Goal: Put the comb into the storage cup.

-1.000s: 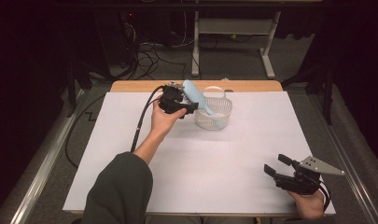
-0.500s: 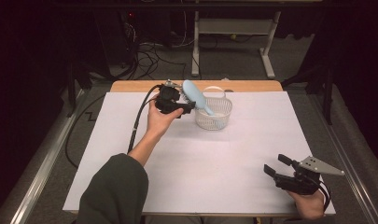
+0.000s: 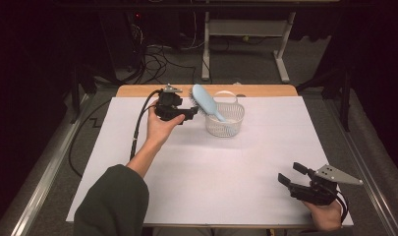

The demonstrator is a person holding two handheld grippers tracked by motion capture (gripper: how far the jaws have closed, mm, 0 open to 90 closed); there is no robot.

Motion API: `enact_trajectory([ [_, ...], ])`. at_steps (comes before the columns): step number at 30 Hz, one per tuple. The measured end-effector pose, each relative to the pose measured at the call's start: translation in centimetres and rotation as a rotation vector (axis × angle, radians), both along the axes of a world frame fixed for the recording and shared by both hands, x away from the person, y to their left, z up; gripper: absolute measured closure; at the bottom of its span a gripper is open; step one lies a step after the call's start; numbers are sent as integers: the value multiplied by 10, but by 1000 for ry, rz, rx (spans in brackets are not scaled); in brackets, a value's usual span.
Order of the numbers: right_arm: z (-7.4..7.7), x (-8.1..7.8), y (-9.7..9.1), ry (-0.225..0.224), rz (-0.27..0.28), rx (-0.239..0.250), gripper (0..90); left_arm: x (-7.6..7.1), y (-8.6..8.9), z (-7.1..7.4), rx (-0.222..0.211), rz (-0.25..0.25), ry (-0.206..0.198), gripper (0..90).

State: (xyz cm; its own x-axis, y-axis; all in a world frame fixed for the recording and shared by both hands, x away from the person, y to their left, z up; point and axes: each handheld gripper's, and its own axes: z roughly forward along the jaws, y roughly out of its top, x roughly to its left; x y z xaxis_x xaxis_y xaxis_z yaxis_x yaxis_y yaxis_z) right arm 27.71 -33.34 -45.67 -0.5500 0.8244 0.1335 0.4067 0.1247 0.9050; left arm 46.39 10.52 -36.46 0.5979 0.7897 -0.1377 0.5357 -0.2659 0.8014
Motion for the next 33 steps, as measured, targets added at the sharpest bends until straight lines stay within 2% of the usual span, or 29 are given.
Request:
enact_trajectory([
  [9, 0, 0, 0, 0, 1, 1, 237, -5, 3, 4, 1, -9, -21, 287],
  [14, 0, 0, -1, 1, 3, -1, 237, -8, 5, 4, 15, -9, -26, 287],
  [26, 0, 1, 0, 3, 5, 0, 237, -15, 10, 8, 10, -13, -46, 289],
  [33, 0, 1, 0, 3, 6, -1, 237, -17, 15, 6, 14, -13, -47, 289],
])
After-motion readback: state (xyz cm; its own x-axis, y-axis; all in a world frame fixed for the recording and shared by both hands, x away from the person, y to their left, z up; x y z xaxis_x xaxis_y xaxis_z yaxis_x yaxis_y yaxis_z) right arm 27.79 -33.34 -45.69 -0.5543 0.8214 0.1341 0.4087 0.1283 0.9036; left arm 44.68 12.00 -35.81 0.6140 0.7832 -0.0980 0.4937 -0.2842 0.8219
